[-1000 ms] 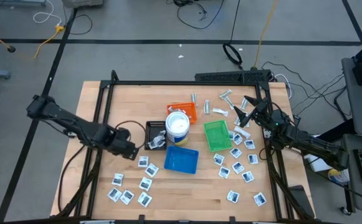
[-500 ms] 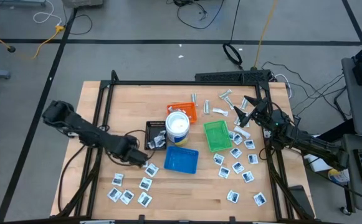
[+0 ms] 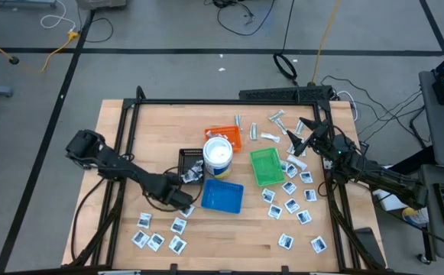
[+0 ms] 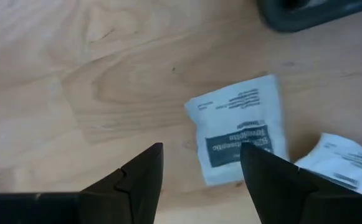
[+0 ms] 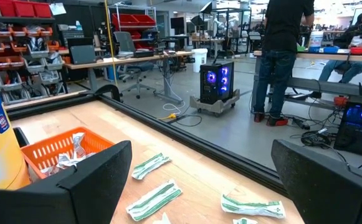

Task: Pick & Place First Aid Supplies
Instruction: Put the gray towelette pack into the black bin

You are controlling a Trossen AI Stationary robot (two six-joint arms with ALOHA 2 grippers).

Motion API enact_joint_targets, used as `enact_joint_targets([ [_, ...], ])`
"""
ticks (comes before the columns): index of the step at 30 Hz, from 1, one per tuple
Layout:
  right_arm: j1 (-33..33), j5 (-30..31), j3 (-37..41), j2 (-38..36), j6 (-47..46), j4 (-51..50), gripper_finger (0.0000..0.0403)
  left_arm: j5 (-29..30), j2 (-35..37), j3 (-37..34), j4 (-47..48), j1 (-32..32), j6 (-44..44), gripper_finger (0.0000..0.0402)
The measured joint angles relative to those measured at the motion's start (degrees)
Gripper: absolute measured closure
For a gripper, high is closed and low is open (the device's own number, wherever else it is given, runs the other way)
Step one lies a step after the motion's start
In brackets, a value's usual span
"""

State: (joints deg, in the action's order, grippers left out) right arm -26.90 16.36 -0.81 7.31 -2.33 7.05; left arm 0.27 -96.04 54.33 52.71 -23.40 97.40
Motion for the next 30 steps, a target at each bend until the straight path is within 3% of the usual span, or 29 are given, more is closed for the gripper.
enact_joint_targets([
  [9,0.0,0.0,0.0,0.0,0.0,0.0,0.0023,0.5,-2.0,-0.3,-0.1,-0.4,-1.1,0.0195],
  [20,0.0,0.0,0.0,0.0,0.0,0.0,0.0023,0.4,-2.1,-0.9,-3.1,-3.2,-2.8,0.0390],
  [30,0.0,0.0,0.0,0.0,0.0,0.0,0.0023,2.2,2.0,-1.3,1.4,-6.9,-2.8,0.0399],
])
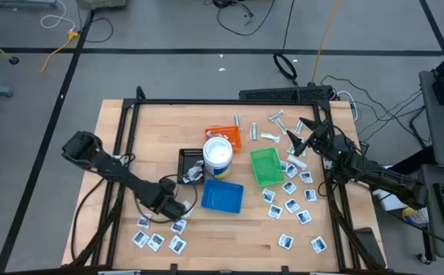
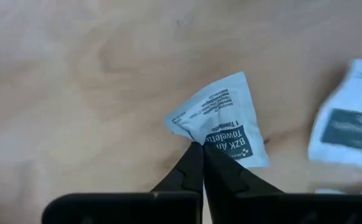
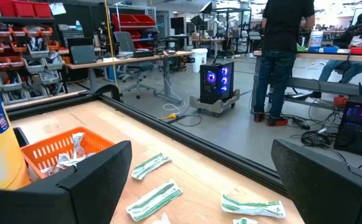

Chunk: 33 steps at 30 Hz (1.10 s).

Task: Pick & Place First Aid Supplies
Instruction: Put the gray towelette pack into the black bin

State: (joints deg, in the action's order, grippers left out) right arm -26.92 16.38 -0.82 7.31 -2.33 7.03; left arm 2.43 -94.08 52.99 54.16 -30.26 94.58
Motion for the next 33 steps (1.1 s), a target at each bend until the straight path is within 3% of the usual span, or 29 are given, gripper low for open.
enact_joint_targets([
  [8,0.0,0.0,0.0,0.0,0.0,0.0,0.0023,14.3,10.5,-0.4,12.4,-7.0,-1.5,0.0400],
  [12,0.0,0.0,0.0,0.0,0.0,0.0,0.0023,23.0,14.6,-3.1,11.4,-11.3,-5.5,0.0400],
  [18,0.0,0.0,0.0,0.0,0.0,0.0,0.0023,30.1,18.9,-10.5,4.7,-15.0,-15.0,0.0401],
  [26,0.0,0.0,0.0,0.0,0.0,0.0,0.0023,36.6,20.8,-13.1,-3.9,-10.2,-33.6,0.0401],
  [33,0.0,0.0,0.0,0.0,0.0,0.0,0.0023,36.0,20.8,-13.1,-13.1,-1.9,-53.3,0.0401],
])
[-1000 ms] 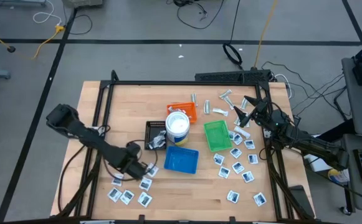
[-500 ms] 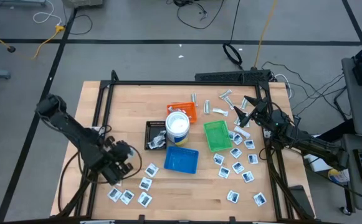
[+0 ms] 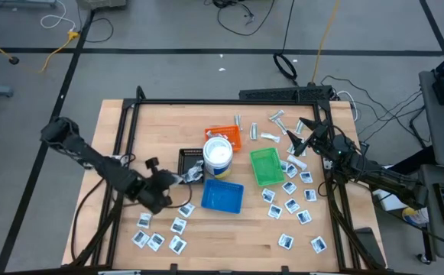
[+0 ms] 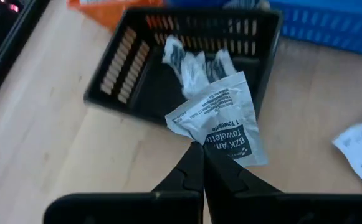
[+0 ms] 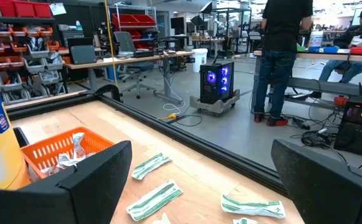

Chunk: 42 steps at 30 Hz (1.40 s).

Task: Pick & Place First Aid Supplies
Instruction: Put the gray towelette pack into the black bin

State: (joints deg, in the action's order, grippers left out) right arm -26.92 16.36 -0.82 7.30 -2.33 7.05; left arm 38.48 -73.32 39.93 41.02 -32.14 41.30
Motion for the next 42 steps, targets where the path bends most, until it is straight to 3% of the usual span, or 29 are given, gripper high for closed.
enact_joint_targets([
  [7,0.0,0.0,0.0,0.0,0.0,0.0,0.0023,-0.3,-0.1,1.8,-5.4,7.8,-14.3,0.0402],
  [12,0.0,0.0,0.0,0.0,0.0,0.0,0.0023,-6.5,-0.7,1.8,-12.5,12.4,-25.8,0.0401],
  [16,0.0,0.0,0.0,0.0,0.0,0.0,0.0023,-10.5,-0.6,1.8,-15.0,14.7,-27.0,0.0392],
  [21,0.0,0.0,0.0,0.0,0.0,0.0,0.0023,-12.8,-0.6,1.8,-14.1,16.1,-24.6,0.0346],
  [28,0.0,0.0,0.0,0.0,0.0,0.0,0.0023,-11.1,-0.6,1.8,-14.1,16.2,-22.0,0.0232],
  [32,0.0,0.0,0.0,0.0,0.0,0.0,0.0023,-12.1,-0.2,1.8,-13.9,16.2,-17.3,0.0187],
  [36,0.0,0.0,0.0,0.0,0.0,0.0,0.0023,-15.7,1.3,1.8,-11.8,16.2,-6.0,0.0169],
  [42,0.0,0.0,0.0,0.0,0.0,0.0,0.0023,-24.6,3.9,1.8,-2.7,16.2,11.3,0.0179],
])
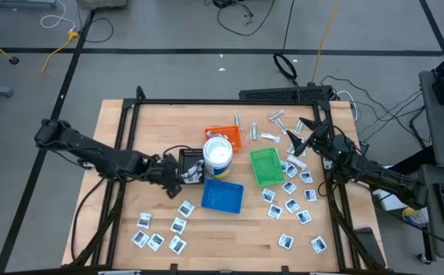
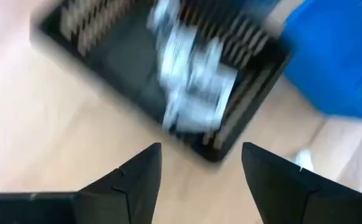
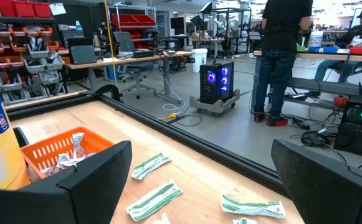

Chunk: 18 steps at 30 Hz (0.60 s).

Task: Pick & Place First Aid Supplies
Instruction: Put the gray towelette pack into the black bin

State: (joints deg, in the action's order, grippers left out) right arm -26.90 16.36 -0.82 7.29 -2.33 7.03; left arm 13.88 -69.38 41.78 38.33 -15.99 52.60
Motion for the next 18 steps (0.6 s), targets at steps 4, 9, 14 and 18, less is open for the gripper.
enact_joint_targets([
  [4,0.0,0.0,0.0,0.0,0.0,0.0,0.0023,-8.7,0.9,0.0,10.3,-1.0,10.6,0.0198],
  [9,0.0,0.0,0.0,0.0,0.0,0.0,0.0023,-17.3,1.0,0.0,19.7,-4.4,18.8,0.0220],
  [14,0.0,0.0,0.0,0.0,0.0,0.0,0.0023,-21.9,0.9,0.0,19.2,-9.9,23.2,0.0233],
  [18,0.0,0.0,0.0,0.0,0.0,0.0,0.0023,-21.7,-0.1,0.0,16.8,-14.7,28.0,0.0230],
])
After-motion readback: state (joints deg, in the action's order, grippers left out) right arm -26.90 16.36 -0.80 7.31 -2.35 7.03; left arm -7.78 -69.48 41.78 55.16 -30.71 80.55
